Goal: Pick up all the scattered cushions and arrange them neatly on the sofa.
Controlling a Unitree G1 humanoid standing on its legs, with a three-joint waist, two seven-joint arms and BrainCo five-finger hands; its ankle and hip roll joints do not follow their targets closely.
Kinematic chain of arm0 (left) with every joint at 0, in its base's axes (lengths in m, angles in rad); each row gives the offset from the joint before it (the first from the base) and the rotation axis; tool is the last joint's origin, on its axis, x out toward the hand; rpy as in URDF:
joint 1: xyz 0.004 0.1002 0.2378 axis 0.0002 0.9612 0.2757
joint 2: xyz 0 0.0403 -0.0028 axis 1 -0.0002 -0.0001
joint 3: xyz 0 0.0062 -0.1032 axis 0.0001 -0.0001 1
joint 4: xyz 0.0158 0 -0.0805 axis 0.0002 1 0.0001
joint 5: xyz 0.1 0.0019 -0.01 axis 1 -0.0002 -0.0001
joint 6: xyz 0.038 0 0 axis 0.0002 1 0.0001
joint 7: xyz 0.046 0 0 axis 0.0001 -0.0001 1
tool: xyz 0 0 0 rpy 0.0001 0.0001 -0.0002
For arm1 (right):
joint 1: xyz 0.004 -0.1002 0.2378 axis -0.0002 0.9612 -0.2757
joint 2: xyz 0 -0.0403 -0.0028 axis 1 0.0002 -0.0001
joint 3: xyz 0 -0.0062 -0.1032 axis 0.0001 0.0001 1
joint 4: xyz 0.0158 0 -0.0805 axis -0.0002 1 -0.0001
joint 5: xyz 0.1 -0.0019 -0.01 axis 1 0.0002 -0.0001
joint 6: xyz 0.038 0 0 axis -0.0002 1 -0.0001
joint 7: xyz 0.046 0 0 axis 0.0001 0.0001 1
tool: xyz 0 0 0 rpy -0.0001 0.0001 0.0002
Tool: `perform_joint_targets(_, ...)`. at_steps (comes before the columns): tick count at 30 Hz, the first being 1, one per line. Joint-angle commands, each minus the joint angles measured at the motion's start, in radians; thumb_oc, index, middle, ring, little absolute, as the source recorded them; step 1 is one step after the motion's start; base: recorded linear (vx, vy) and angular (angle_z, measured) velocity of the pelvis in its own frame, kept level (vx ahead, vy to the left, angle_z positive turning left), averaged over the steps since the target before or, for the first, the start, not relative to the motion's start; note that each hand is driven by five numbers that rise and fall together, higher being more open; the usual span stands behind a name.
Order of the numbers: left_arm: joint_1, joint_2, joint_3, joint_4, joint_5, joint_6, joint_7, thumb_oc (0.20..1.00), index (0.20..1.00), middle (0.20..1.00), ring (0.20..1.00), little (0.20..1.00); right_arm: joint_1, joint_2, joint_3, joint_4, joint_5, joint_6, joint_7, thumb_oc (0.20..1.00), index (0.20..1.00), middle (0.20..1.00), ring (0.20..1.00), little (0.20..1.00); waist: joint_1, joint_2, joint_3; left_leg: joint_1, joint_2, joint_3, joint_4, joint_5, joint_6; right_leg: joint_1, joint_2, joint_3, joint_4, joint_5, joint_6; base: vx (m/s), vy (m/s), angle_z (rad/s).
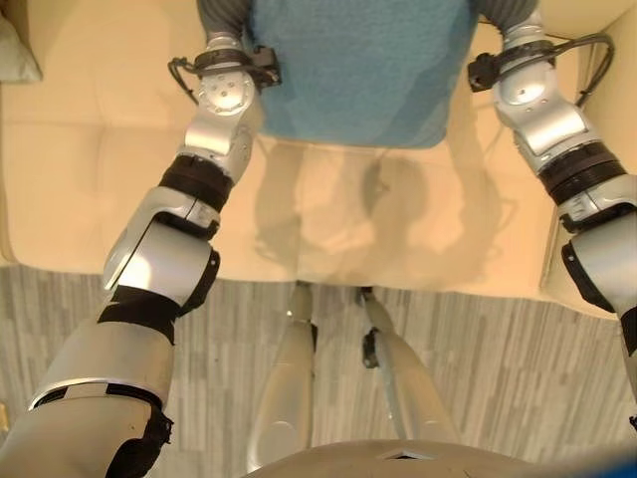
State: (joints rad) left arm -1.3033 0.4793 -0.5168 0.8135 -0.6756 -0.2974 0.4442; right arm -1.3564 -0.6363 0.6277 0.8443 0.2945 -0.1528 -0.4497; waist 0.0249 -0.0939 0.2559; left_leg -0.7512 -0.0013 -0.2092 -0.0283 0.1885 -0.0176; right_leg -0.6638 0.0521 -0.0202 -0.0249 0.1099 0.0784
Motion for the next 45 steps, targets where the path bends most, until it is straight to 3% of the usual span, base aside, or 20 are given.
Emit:
perform_joint_targets(1,-0.207,-0.032,-0.090,-0.054,0.086,-0.047,-0.016,1.000,1.000,1.000,1.000,1.000,-0.092,0.036,-0.013,-0.002,0.039,-0.078,0.015,0.664,0.664,0.664,0.664,0.664,0.037,-0.061,0.082,0.015,-0.047,-0.004,-0.056,0.029,-0.070,-0.050,-0.060,-0.008,-0.062,0.100,0.097,-0.01,0.028,0.04)
perform_joint_targets(2,-0.217,-0.031,-0.095,-0.055,0.091,-0.045,-0.019,1.000,1.000,1.000,1.000,1.000,-0.090,0.032,-0.016,0.005,0.049,-0.081,0.017,0.912,0.912,0.912,0.912,0.912,0.037,-0.063,0.089,0.008,-0.048,-0.005,-0.052,0.028,-0.070,-0.052,-0.062,-0.009,-0.062,0.101,0.097,-0.02,0.021,0.05)
perform_joint_targets(3,-0.218,-0.031,-0.096,-0.055,0.092,-0.045,-0.018,1.000,1.000,1.000,1.000,1.000,-0.091,0.031,-0.017,0.005,0.050,-0.081,0.018,1.000,1.000,1.000,1.000,1.000,0.037,-0.064,0.089,0.007,-0.048,-0.005,-0.052,0.028,-0.070,-0.053,-0.063,-0.009,-0.062,0.101,0.097,0.00,0.018,0.09)
perform_joint_targets(9,-0.252,0.016,-0.120,-0.019,0.093,-0.043,-0.033,1.000,1.000,1.000,1.000,1.000,-0.083,-0.020,-0.026,0.069,0.092,-0.092,0.029,1.000,1.000,1.000,1.000,1.000,0.032,-0.058,0.102,0.002,-0.055,-0.003,-0.043,0.026,-0.068,-0.048,-0.073,-0.018,-0.062,0.104,0.095,0.02,0.043,0.06)
perform_joint_targets(12,-0.246,0.125,-0.129,-0.032,0.092,-0.049,-0.051,1.000,1.000,1.000,1.000,1.000,-0.042,-0.117,-0.033,0.102,0.113,-0.096,0.052,1.000,1.000,1.000,1.000,1.000,0.033,-0.042,0.101,0.025,-0.060,0.005,-0.039,0.006,-0.063,-0.024,-0.081,-0.016,-0.062,0.098,0.092,0.02,0.067,-0.01)
perform_joint_targets(17,-0.188,0.241,-0.118,-0.095,0.092,-0.061,-0.066,1.000,1.000,1.000,1.000,1.000,0.044,-0.207,-0.062,0.102,0.114,-0.100,0.074,1.000,1.000,1.000,1.000,1.000,0.028,-0.027,0.096,0.038,-0.070,0.007,-0.032,0.002,-0.059,-0.009,-0.091,-0.014,-0.062,0.103,0.091,0.01,0.041,0.09)
perform_joint_targets(20,-0.050,0.329,-0.043,-0.174,0.078,-0.073,-0.084,1.000,1.000,1.000,1.000,1.000,0.191,-0.266,-0.137,0.072,0.096,-0.098,0.092,1.000,1.000,1.000,1.000,1.000,0.025,-0.016,0.089,0.069,-0.075,0.019,-0.030,-0.006,-0.058,0.021,-0.097,-0.017,-0.062,0.102,0.091,0.02,0.025,0.40)
perform_joint_targets(24,0.110,0.361,0.047,-0.262,0.084,-0.078,-0.088,1.000,1.000,1.000,1.000,1.000,0.344,-0.271,-0.235,0.013,0.075,-0.098,0.093,1.000,1.000,1.000,1.000,1.000,0.022,-0.010,0.074,0.107,-0.077,0.021,-0.036,-0.012,-0.057,0.055,-0.099,-0.017,-0.062,0.097,0.088,0.00,0.005,-0.02)
perform_joint_targets(25,0.246,0.354,0.129,-0.329,0.079,-0.082,-0.094,1.000,1.000,1.000,1.000,1.000,0.456,-0.255,-0.311,-0.023,0.054,-0.096,0.094,1.000,1.000,1.000,1.000,1.000,0.021,-0.007,0.064,0.133,-0.079,0.024,-0.039,-0.018,-0.056,0.079,-0.101,-0.020,-0.062,0.093,0.087,0.00,0.000,0.00)
perform_joint_targets(26,0.255,0.354,0.132,-0.336,0.081,-0.080,-0.093,1.000,1.000,1.000,1.000,1.000,0.465,-0.254,-0.315,-0.029,0.052,-0.095,0.093,1.000,1.000,1.000,1.000,1.000,0.021,-0.007,0.062,0.136,-0.079,0.024,-0.040,-0.018,-0.056,0.081,-0.101,-0.020,-0.062,0.092,0.087,0.00,0.000,0.00)
perform_joint_targets(29,0.571,0.303,0.298,-0.451,0.097,-0.074,-0.125,1.000,1.000,1.000,1.000,1.000,0.707,-0.197,-0.429,-0.110,-0.029,-0.087,0.113,1.000,1.000,1.000,1.000,1.000,0.022,-0.006,0.034,0.213,-0.078,0.031,-0.047,-0.040,-0.057,0.146,-0.100,-0.027,-0.062,0.078,0.082,0.02,-0.045,-0.03)
perform_joint_targets(31,0.644,0.280,0.335,-0.478,0.104,-0.068,-0.133,1.000,1.000,1.000,1.000,1.000,0.761,-0.183,-0.455,-0.127,-0.054,-0.078,0.115,1.000,1.000,1.000,1.000,1.000,0.021,-0.003,0.027,0.226,-0.080,0.031,-0.050,-0.035,-0.057,0.159,-0.103,-0.030,-0.062,0.077,0.082,0.01,-0.022,-0.08)
perform_joint_targets(34,0.946,0.158,0.435,-0.502,0.116,-0.042,-0.199,1.000,1.000,1.000,1.000,1.000,0.965,-0.086,-0.507,-0.138,-0.127,-0.066,0.160,1.000,1.000,1.000,1.000,1.000,0.026,0.003,0.005,0.313,-0.076,0.037,-0.058,-0.053,-0.057,0.235,-0.100,-0.042,-0.062,0.058,0.079,0.02,-0.041,-0.03)
perform_joint_targets(35,0.947,0.158,0.435,-0.504,0.116,-0.041,-0.198,1.000,1.000,1.000,1.000,1.000,0.966,-0.086,-0.507,-0.139,-0.128,-0.066,0.160,1.000,1.000,1.000,1.000,1.000,0.025,0.002,0.004,0.310,-0.077,0.037,-0.059,-0.049,-0.057,0.233,-0.102,-0.043,-0.062,0.061,0.079,0.02,-0.045,-0.07)
perform_joint_targets(40,1.154,0.057,0.486,-0.356,0.126,0.005,-0.267,1.000,1.000,1.000,1.000,1.000,1.090,0.005,-0.492,-0.065,-0.198,-0.039,0.213,1.000,1.000,1.000,1.000,1.000,0.024,0.007,-0.024,0.394,-0.068,0.042,-0.059,-0.063,-0.054,0.303,-0.102,-0.045,-0.062,0.042,0.075,0.03,-0.045,-0.06)
perform_joint_targets(42,1.277,0.002,0.487,-0.129,0.208,0.054,-0.319,1.000,1.000,1.000,1.000,1.000,1.181,0.081,-0.471,0.025,-0.233,-0.029,0.261,1.000,1.000,1.000,1.000,1.000,0.014,0.020,-0.056,0.464,-0.060,0.046,-0.059,-0.068,-0.051,0.368,-0.096,-0.042,-0.062,0.025,0.067,0.02,-0.066,-0.08)
perform_joint_targets(45,1.310,-0.036,0.496,-0.019,0.228,0.071,-0.335,1.000,1.000,1.000,1.000,1.000,1.212,0.109,-0.462,0.069,-0.246,-0.024,0.277,1.000,1.000,1.000,1.000,1.000,0.009,0.024,-0.071,0.495,-0.057,0.050,-0.059,-0.070,-0.052,0.398,-0.090,-0.040,-0.062,0.017,0.063,0.00,-0.045,-0.05)
